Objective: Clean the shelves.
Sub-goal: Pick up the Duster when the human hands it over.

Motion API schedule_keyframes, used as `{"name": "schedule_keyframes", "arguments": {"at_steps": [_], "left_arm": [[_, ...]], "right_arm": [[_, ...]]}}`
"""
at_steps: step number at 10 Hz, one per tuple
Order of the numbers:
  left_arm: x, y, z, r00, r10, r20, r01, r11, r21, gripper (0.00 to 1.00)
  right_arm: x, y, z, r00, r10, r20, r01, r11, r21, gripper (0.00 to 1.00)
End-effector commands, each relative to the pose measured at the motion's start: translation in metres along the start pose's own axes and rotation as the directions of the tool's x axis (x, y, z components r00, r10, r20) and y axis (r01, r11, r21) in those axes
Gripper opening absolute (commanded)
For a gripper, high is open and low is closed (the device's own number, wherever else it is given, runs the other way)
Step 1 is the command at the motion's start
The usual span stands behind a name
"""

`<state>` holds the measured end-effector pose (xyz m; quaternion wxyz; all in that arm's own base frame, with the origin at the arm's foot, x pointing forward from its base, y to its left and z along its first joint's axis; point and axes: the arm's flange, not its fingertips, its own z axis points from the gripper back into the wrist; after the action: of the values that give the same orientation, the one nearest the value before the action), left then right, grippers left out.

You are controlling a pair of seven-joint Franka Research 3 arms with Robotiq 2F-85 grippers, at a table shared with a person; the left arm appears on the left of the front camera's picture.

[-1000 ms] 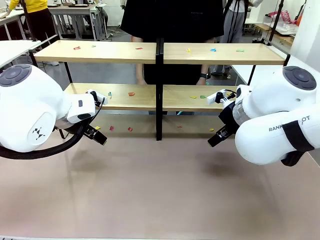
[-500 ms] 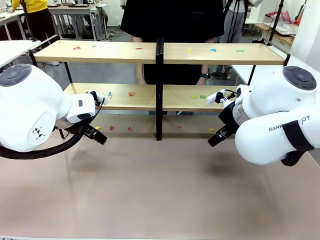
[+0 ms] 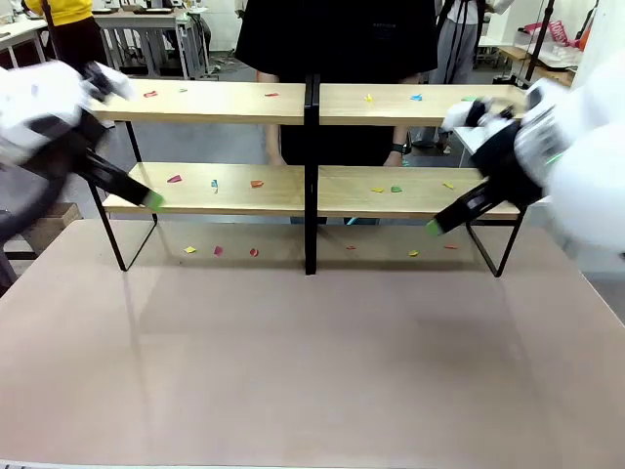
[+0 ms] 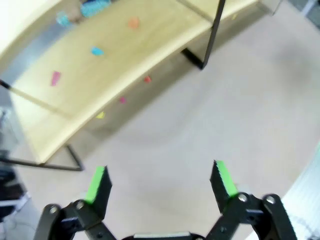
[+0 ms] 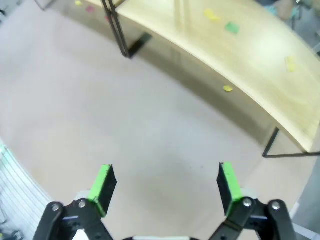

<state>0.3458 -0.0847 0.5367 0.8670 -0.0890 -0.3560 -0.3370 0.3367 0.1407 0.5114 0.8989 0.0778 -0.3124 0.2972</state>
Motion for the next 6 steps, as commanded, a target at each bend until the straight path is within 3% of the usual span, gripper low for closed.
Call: {"name": "schedule_keyframes", "arguments": {"at_steps": [1,2,4,6], "left_arm": [[-0.055,0.014,0.052,0.991,-0.133,0.014,0.133,0.981,-0.140,1.00],[-0.056,0.036,0.081,0.984,-0.164,0.073,0.175,0.968,-0.181,1.00],[-0.053,0.068,0.118,0.957,-0.090,0.275,0.146,0.971,-0.189,1.00],[-0.050,0.072,0.136,0.930,-0.086,0.358,0.155,0.973,-0.169,1.00]], "right_arm": [[-0.067,0.001,0.082,1.000,-0.003,-0.007,0.003,0.998,0.061,1.00],[-0.071,-0.011,0.125,1.000,-0.020,0.020,0.019,0.999,0.038,1.00],[-0.081,-0.026,0.182,0.992,-0.038,0.118,0.035,0.999,0.024,1.00],[-0.087,-0.029,0.214,0.979,-0.046,0.197,0.046,0.999,0.002,1.00]]}}
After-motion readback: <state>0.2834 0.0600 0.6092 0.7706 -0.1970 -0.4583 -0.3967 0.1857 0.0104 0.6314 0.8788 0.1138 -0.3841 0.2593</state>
